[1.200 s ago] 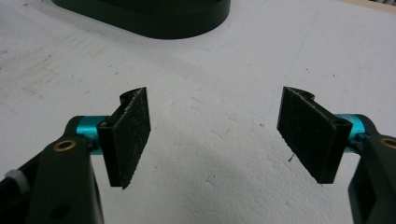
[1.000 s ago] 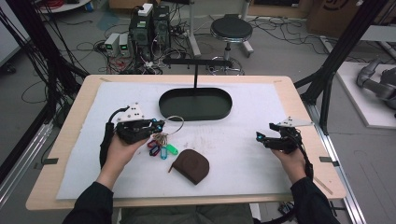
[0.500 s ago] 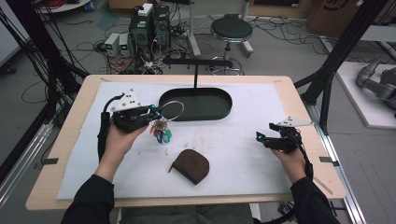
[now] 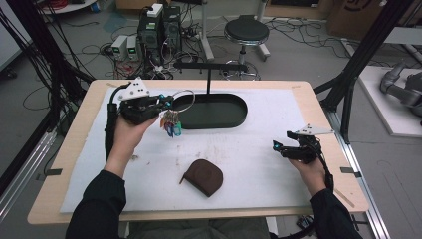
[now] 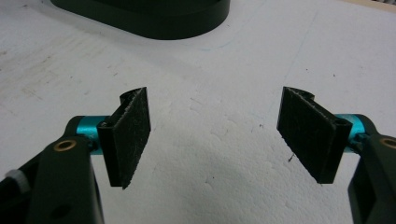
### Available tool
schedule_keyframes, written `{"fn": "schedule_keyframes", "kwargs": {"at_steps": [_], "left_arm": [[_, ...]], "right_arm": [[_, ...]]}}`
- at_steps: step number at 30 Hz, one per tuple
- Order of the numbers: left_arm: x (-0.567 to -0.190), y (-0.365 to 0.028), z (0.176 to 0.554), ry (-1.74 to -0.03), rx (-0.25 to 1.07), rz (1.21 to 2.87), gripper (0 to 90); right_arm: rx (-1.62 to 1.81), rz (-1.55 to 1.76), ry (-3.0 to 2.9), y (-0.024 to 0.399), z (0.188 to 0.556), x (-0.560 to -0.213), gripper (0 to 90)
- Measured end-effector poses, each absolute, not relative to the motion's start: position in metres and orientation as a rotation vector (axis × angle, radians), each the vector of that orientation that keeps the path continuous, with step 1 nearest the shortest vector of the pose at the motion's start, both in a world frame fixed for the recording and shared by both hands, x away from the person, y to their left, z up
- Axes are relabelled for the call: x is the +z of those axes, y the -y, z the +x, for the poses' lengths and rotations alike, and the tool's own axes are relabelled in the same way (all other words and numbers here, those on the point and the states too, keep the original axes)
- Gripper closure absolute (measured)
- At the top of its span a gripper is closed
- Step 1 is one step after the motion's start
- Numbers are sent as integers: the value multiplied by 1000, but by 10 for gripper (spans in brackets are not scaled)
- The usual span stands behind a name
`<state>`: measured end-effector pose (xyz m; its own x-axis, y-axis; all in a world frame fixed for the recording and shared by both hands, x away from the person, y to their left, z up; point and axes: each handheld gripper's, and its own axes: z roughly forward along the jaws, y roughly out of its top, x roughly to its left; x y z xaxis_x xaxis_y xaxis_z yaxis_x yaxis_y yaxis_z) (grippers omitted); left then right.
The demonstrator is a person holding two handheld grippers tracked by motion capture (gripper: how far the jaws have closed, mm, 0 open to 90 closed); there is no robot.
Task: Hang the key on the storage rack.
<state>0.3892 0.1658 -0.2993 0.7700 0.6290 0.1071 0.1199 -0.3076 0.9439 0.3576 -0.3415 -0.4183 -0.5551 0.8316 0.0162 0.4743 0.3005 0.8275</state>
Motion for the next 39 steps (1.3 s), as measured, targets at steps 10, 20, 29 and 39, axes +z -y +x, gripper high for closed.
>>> {"fn": "schedule_keyframes", "kwargs": {"at_steps": [10, 20, 29, 39], "left_arm": [[-291, -165, 418, -620, 599, 1832, 865], [-286, -154, 447, -661, 615, 1838, 866], [-295, -157, 467, -741, 631, 1834, 866], [-307, -171, 482, -829, 624, 1787, 866]], "right_arm": [[1154, 1166, -2155, 342, 358, -418, 265], [1156, 1173, -2159, 341, 358, -419, 266], [1160, 1171, -2162, 341, 359, -419, 265], [1160, 1168, -2164, 342, 359, -420, 266]]}}
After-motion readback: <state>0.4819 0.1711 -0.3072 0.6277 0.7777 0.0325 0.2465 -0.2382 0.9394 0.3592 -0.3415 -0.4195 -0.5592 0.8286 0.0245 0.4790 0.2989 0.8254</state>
